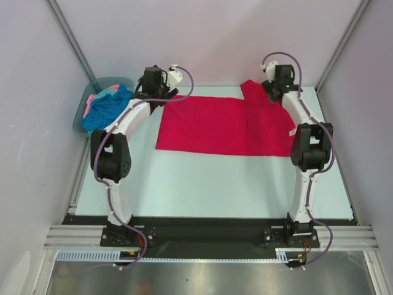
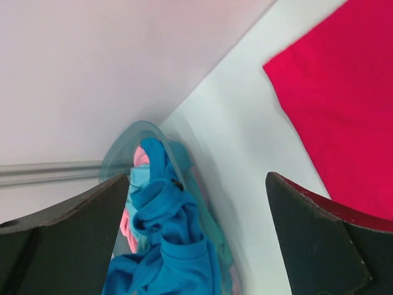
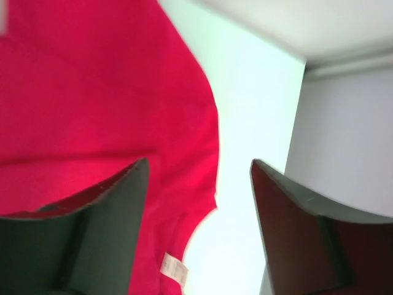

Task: Fold and stack the t-shirts
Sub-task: Fold the tshirt

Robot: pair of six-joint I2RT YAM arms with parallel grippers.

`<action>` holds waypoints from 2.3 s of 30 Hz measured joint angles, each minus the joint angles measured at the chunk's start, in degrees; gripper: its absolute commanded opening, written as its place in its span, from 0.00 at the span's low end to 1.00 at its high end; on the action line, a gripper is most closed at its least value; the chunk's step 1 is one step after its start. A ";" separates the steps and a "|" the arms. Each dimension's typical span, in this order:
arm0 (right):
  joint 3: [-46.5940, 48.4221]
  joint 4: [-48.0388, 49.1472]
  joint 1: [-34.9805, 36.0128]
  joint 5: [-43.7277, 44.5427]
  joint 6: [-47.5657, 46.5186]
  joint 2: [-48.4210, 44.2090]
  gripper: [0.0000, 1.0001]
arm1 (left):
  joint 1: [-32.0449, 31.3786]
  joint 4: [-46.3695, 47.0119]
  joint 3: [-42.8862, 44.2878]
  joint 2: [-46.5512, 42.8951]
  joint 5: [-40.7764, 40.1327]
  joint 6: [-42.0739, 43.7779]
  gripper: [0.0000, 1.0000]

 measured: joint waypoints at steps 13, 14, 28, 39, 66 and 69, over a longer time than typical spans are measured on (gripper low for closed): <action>-16.83 -16.92 -6.29 -10.80 -3.52 -5.35 0.00 | 0.20 -13.33 -14.10 -2.51 11.54 5.73 0.01; -16.83 -17.07 -6.43 -10.95 -3.72 -6.01 0.00 | 0.20 -13.77 -14.10 -2.82 12.55 6.29 0.00; -27.02 -18.62 -6.86 -11.50 -10.21 -18.21 0.00 | -0.98 -20.06 -16.83 -7.76 19.82 15.10 0.00; -39.98 -19.96 -7.17 -11.04 -17.38 -25.49 0.35 | -1.62 -22.47 -22.69 -8.87 21.00 18.86 0.00; -70.42 14.51 -6.45 -8.92 -42.29 -37.86 0.50 | -1.66 -22.51 -22.43 -9.79 19.91 19.28 0.01; -70.40 15.56 -7.04 -8.92 -43.19 -36.37 0.49 | -1.66 -22.49 -22.43 -9.88 19.52 19.30 0.00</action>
